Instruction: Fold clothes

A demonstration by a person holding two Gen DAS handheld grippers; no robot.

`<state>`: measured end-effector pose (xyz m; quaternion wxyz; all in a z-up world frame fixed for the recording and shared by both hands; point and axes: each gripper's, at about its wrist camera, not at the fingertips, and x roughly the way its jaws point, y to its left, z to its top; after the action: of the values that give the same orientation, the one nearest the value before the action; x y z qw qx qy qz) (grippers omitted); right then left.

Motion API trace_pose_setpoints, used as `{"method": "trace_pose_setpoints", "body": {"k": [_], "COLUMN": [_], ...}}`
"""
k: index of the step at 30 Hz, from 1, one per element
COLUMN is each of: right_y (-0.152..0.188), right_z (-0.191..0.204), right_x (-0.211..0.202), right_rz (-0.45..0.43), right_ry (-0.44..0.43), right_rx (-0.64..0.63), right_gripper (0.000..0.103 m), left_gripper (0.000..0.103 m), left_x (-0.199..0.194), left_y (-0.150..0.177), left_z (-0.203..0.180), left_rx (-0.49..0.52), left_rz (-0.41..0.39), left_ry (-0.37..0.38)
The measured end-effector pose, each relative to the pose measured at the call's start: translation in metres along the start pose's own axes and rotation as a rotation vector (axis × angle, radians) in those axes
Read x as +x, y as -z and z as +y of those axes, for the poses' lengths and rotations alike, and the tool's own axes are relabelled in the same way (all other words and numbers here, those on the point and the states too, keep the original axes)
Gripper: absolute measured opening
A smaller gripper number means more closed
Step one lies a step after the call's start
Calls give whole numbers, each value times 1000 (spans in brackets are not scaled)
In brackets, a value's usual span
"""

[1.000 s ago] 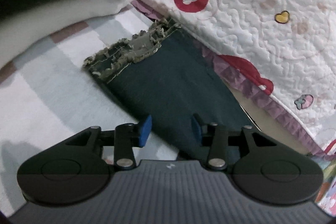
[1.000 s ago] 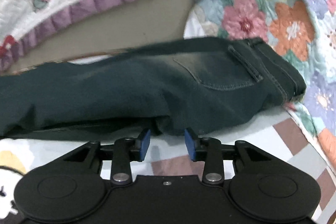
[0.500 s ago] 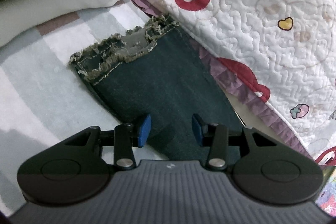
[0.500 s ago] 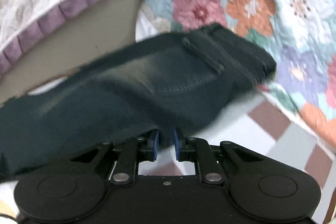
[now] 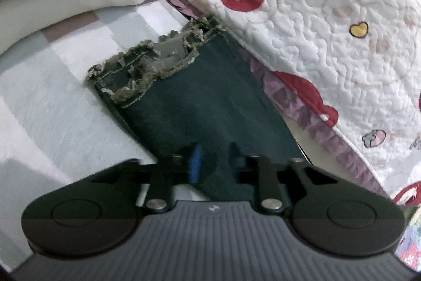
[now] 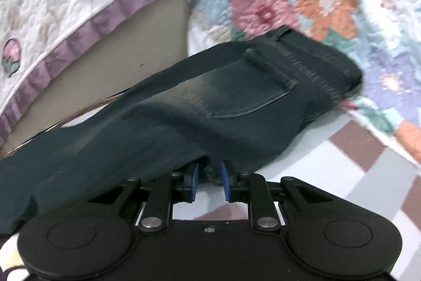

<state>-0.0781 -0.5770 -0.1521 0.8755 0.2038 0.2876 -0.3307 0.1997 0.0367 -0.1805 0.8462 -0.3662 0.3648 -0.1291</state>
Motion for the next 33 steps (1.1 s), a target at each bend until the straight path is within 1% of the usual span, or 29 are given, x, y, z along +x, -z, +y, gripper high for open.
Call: {"method": "trace_pose_setpoints", "body": {"k": [2, 5, 6, 7, 8, 9, 10, 11, 13, 15, 17, 19, 20, 21, 22, 23, 24, 25, 27, 28, 31, 32, 33], "right_y": [1, -1, -2, -3, -5, -7, -8, -8, -6, -4, -1, -1, 0, 0, 0, -1, -2, -3, -4, -4, -6, -7, -8], "right_z": [7, 10, 10, 9, 8, 9, 10, 11, 9, 5, -1, -5, -6, -6, -7, -6, -6, -7, -6, -6, -6, -6, -7], "right_x": [3, -1, -4, -7, -9, -7, -3, 2, 8, 11, 12, 13, 12, 12, 11, 11, 12, 13, 14, 15, 15, 15, 15], "right_rz": [-1, -57, -74, -92, -109, -97, -79, -67, -50, -39, -36, -32, -32, -34, -36, -37, -37, -37, -35, -34, -28, -25, -23], "right_ry": [-4, -13, -21, -29, -37, -29, -1, 28, 56, 71, 82, 75, 73, 71, 68, 64, 61, 59, 57, 57, 53, 51, 49], "right_rx": [-32, -3, 11, 26, 42, 26, -6, -41, -77, -77, -53, -35, -33, -33, -33, -33, -32, -30, -29, -31, -40, -44, -49], "right_gripper": [31, 32, 34, 35, 36, 36, 36, 36, 36, 48, 54, 54, 54, 54, 54, 54, 54, 54, 54, 54, 54, 54, 54], "left_gripper": [16, 17, 17, 21, 22, 26, 32, 35, 43, 44, 46, 54, 54, 50, 40, 28, 0, 0, 0, 0, 0, 0, 0], "left_x": [0, -1, -2, -2, -3, -4, -4, -3, -1, 0, -1, -2, -1, -1, 0, 2, 4, 6, 3, -1, -24, -33, -40], "left_y": [1, 3, 3, 3, 3, 3, 3, 2, 2, 2, 2, 2, 3, 3, 3, 4, 5, 4, -1, -6, -29, -38, -47], "left_z": [-2, -3, -2, -2, -2, -2, -1, 0, 1, 2, 3, 3, 2, 2, 1, -1, -2, -4, -8, -13, -29, -34, -36], "left_rx": [6, 3, -2, -5, -6, -8, -13, -20, -29, -30, -32, -26, -16, -6, 14, 47, 80, 110, 157, 182, 257, 280, 287], "left_rz": [-1, -7, -13, -18, -25, -32, -34, -35, -32, -26, -35, -61, -70, -78, -84, -87, -89, -92, -134, -167, -303, -335, -346], "left_ry": [-5, -7, -5, -5, -5, -4, -3, 0, -2, -20, -38, -46, -48, -50, -56, -68, -86, -106, -130, -137, -151, -162, -177]}}
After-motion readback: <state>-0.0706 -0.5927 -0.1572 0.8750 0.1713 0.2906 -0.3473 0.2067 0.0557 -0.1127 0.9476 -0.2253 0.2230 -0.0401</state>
